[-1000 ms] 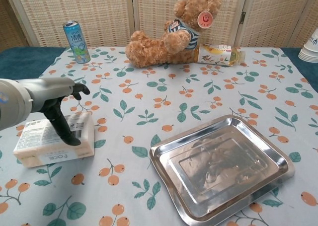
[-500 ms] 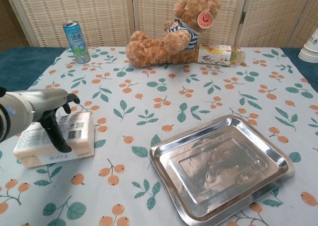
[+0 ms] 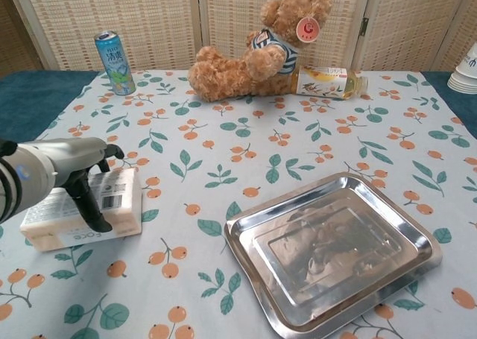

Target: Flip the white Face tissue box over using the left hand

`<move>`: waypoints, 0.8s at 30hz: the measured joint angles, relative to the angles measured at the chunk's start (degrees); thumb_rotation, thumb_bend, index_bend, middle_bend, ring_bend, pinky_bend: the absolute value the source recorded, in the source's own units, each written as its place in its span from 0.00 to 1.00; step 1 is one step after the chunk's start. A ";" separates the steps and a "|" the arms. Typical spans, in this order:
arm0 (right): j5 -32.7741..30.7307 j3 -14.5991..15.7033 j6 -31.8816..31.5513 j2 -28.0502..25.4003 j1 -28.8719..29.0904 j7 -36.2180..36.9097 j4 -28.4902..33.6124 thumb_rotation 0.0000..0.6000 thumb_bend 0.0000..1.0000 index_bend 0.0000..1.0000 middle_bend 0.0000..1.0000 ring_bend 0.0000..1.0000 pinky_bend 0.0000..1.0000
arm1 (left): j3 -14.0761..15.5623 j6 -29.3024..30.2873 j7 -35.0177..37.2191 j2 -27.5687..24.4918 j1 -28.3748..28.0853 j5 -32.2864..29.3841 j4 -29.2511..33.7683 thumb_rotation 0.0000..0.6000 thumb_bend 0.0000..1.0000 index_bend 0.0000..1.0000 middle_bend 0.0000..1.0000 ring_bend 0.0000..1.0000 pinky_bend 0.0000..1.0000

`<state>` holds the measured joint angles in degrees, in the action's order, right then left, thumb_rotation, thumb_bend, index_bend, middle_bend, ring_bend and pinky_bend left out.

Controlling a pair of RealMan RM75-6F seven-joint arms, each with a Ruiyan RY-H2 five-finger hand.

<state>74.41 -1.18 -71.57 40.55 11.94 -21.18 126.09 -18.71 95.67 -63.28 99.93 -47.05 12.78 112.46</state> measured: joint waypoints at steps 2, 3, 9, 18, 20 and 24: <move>-0.12 -0.06 0.00 -0.01 0.04 0.05 -0.06 1.00 0.12 0.15 0.04 0.00 0.00 | 0.37 -0.27 -0.24 0.30 -0.06 -0.11 -0.82 1.00 0.17 0.14 0.19 0.02 0.12; -0.20 -0.09 -0.01 -0.02 0.05 0.07 -0.09 1.00 0.12 0.15 0.05 0.00 0.00 | 0.47 -0.46 -0.39 0.43 -0.06 -0.37 -1.21 1.00 0.18 0.15 0.21 0.02 0.12; -0.47 -0.17 0.01 0.05 0.14 0.09 -0.20 1.00 0.12 0.15 0.05 0.00 0.00 | 0.46 -1.31 -0.62 0.47 0.09 -1.08 -2.01 1.00 0.21 0.23 0.29 0.05 0.13; -1.03 -0.23 0.24 0.21 0.34 -0.08 -0.44 1.00 0.12 0.15 0.05 0.00 0.00 | -0.05 -0.82 1.81 -0.27 0.17 4.01 -0.22 1.00 0.28 0.36 0.44 0.17 0.19; -1.14 -0.23 0.31 0.24 0.38 -0.10 -0.50 1.00 0.12 0.15 0.05 0.00 0.00 | -0.30 -0.86 3.60 -0.49 0.38 6.40 0.34 1.00 0.28 0.38 0.46 0.20 0.20; -1.34 -0.20 0.45 0.37 0.46 -0.20 -0.64 1.00 0.12 0.15 0.05 0.00 0.00 | -1.16 -2.27 10.22 -0.89 1.50 12.11 0.89 1.00 0.27 0.39 0.48 0.23 0.21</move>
<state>73.07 -1.37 -71.11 40.92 12.40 -21.37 125.45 -19.86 93.40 -53.06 99.04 -45.55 24.89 113.36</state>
